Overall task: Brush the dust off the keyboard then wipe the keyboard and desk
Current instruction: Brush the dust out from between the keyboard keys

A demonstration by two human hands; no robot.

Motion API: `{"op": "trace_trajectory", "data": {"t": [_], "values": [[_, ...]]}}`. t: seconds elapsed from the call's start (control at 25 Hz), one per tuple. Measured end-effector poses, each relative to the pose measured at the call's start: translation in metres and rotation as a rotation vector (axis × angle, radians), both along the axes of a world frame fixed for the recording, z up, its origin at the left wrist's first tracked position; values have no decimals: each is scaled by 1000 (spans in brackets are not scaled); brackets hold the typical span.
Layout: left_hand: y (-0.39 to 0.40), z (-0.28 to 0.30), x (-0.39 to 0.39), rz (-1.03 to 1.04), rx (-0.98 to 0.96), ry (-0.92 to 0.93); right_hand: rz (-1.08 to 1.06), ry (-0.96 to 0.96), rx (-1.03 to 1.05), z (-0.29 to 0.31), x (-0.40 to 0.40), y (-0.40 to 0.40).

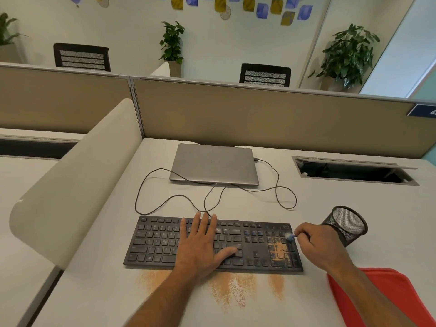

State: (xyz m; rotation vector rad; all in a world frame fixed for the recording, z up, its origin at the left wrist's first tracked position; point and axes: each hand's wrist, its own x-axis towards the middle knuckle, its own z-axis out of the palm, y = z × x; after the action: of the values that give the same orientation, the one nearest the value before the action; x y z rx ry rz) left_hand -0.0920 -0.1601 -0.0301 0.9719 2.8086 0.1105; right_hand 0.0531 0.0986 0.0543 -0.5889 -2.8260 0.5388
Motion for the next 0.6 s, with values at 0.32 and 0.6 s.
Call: {"op": "trace_trajectory", "data": {"t": [0.32,0.6], "values": [[0,1,0,2,-1,-4,65,9,-59,-3,-2,-3],[0,1,0,-1,-9,-6,72,3,-38,-5,-1,0]]}}
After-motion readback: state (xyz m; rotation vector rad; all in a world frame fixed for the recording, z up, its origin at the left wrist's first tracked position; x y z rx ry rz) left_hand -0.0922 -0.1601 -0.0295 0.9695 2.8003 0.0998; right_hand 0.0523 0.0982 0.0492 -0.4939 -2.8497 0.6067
